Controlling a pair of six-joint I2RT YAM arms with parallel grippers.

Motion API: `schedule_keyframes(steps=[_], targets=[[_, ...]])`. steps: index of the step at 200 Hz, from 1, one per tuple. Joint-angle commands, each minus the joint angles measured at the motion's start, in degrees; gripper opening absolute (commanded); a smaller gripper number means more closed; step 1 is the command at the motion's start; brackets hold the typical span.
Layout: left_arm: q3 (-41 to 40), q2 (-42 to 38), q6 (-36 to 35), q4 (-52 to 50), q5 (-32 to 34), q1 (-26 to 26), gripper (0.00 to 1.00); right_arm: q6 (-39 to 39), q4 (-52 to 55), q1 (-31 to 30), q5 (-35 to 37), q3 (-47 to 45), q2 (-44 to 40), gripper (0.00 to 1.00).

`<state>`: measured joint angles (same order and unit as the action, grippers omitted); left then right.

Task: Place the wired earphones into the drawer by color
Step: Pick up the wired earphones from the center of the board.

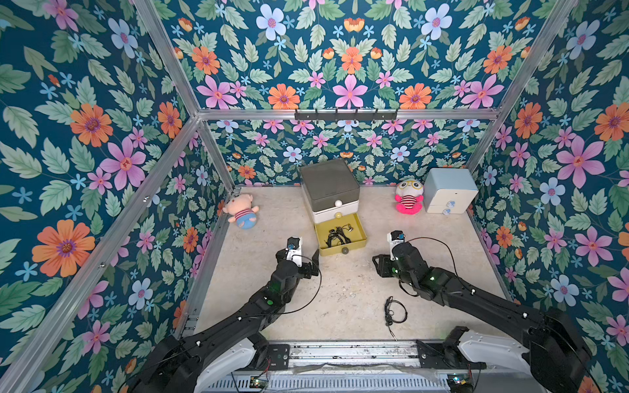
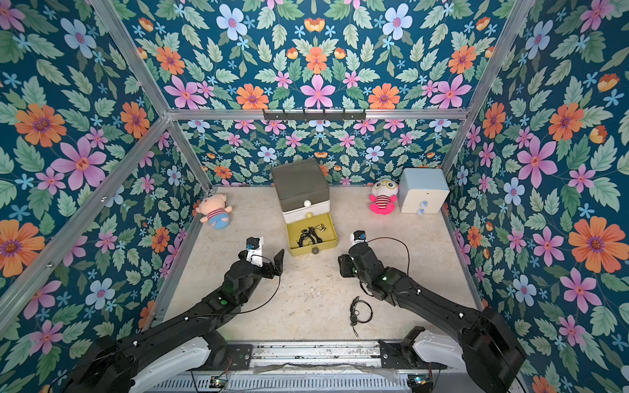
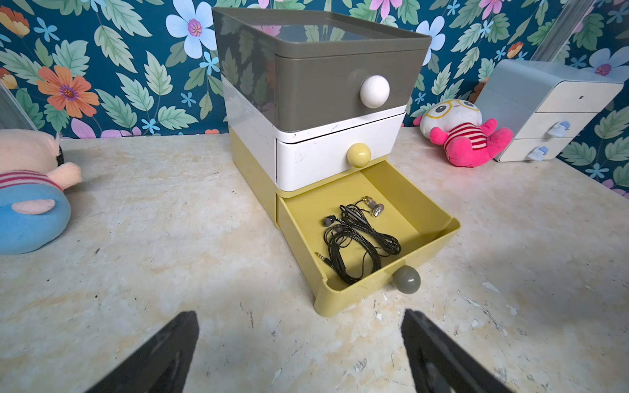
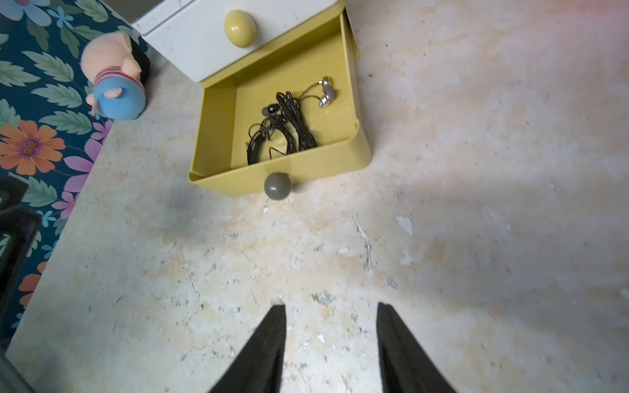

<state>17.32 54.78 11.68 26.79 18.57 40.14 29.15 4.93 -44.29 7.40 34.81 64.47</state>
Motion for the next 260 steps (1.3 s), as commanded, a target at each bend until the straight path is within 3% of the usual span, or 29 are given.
schedule_keyframes(steps=[1,135,208,260], targets=[[-0.01,0.28,-0.52,1.69,0.93,-0.06,0.99,4.81,5.59,-1.02,1.65,-2.01,-3.06,0.49],[0.15,1.23,-0.61,1.65,1.38,-0.06,0.99,19.89,19.96,-7.6,-5.58,-9.56,-11.56,0.54],[0.03,1.03,-0.7,1.63,1.43,-0.06,0.99,23.85,20.0,-11.21,-7.44,-11.77,-11.03,0.53],[0.19,1.25,-0.63,1.52,1.19,-0.06,0.99,24.11,18.85,-11.52,-8.79,-12.39,-9.83,0.47]])
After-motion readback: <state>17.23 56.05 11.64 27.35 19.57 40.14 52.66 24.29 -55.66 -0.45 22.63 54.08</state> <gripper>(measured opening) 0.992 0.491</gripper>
